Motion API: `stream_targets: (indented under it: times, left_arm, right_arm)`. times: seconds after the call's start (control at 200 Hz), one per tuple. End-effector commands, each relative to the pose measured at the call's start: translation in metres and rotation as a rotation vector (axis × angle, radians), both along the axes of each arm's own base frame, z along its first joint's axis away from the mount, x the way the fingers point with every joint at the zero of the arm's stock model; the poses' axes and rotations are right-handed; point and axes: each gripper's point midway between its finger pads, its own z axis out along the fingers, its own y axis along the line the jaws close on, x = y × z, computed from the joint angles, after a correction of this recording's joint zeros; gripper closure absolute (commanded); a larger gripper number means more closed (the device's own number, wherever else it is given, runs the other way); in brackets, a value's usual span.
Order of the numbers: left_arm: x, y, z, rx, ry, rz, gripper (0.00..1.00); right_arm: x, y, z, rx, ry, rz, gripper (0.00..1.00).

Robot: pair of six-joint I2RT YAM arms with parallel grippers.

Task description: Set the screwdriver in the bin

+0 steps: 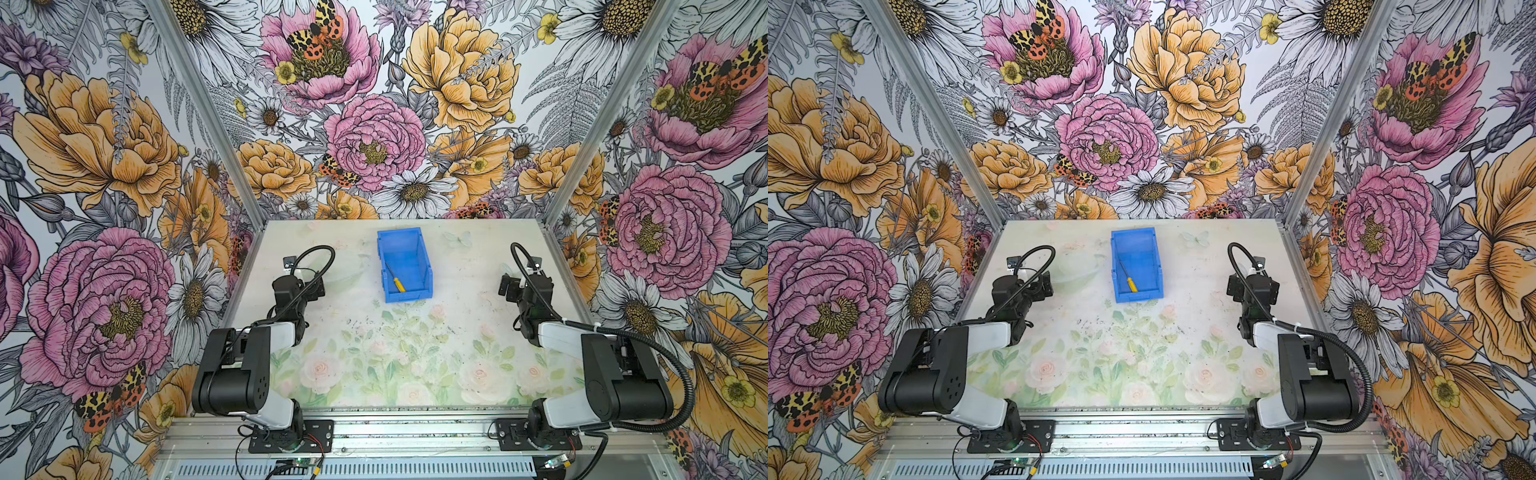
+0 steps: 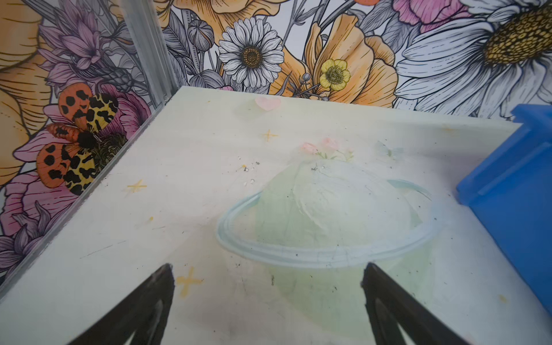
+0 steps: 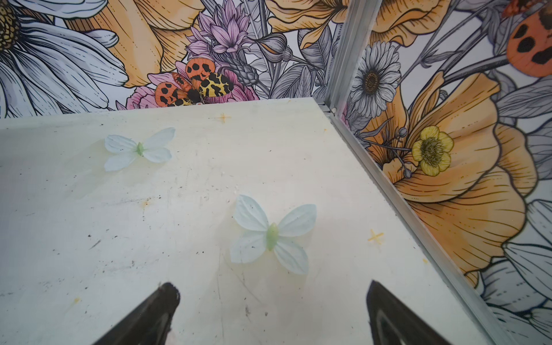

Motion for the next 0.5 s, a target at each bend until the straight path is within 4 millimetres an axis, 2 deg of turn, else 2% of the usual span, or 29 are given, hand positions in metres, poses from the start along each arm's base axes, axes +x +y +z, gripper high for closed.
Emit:
stream_targets:
  times: [0.0,0.265,0.385,0.495]
  left_arm:
    - [0.002,-0.009,0.018,0.004,-0.094,-0.062,0.01]
    - [-0.002,-0.01,0.013,0.013,-0.116,-0.065,0.01]
    - [-0.003,-0.01,0.012,0.012,-0.118,-0.061,0.01]
    - [-0.005,-0.008,0.012,0.011,-0.125,-0.052,0.01]
  right_arm:
    - [0.009,0.004,0.009,0.011,-0.073,0.032,0.01]
    - [0.009,0.005,0.009,0.016,-0.077,0.035,0.01]
    - [-0.001,0.008,0.003,0.005,-0.124,0.053,0.0]
    - [0.002,0.01,0.004,-0.009,-0.132,0.052,0.0]
